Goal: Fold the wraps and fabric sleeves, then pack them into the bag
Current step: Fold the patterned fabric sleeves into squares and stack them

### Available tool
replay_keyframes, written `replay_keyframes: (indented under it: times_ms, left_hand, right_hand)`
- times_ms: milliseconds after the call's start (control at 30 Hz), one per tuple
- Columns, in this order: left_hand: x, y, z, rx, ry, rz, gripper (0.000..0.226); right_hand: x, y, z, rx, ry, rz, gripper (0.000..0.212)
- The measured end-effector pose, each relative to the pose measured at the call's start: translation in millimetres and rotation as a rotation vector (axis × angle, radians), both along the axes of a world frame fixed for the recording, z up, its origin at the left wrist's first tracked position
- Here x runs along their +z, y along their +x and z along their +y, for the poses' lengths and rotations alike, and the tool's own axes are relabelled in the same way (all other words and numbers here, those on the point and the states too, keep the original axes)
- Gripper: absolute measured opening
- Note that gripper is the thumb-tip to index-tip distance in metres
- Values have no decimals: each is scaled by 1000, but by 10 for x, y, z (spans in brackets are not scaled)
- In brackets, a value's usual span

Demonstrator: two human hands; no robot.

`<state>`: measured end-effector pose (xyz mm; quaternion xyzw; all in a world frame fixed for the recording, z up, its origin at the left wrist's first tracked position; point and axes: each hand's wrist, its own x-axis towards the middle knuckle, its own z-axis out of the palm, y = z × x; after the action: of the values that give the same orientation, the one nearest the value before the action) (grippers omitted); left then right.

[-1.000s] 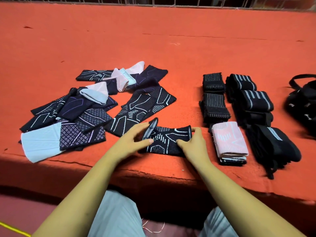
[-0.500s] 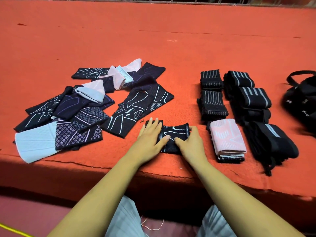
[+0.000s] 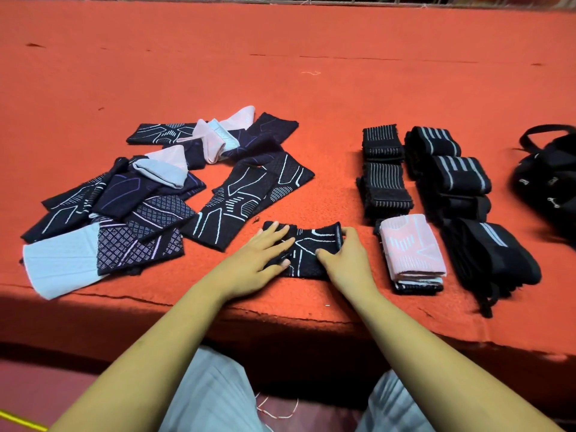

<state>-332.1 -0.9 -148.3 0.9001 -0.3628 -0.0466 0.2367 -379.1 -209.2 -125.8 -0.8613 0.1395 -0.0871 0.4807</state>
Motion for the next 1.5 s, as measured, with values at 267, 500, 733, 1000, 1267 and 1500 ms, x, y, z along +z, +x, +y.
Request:
replay_keyframes:
  times_ms: [267, 500, 733, 1000, 1267, 1500]
  left_hand:
    - [122, 8, -29, 168, -237, 166, 35]
    - [129, -25, -76, 462, -226, 109, 56]
    - [229, 42, -107, 499, -286, 172, 63]
    - [393, -40, -297, 613, -938, 692, 20]
    - [473, -152, -548, 466, -1002, 803, 19]
    - [264, -6, -732, 682, -638, 583, 22]
  right_hand:
    - [9, 6, 7, 10, -16, 7, 45]
    - [8, -112, 84, 7, -293, -101, 69]
    - [60, -117, 275, 394, -356, -236, 45]
    - [99, -98, 315, 261, 4, -45, 23]
    - [113, -4, 70, -44, 580, 112, 12]
    - [-22, -14, -91, -207, 282, 110, 16]
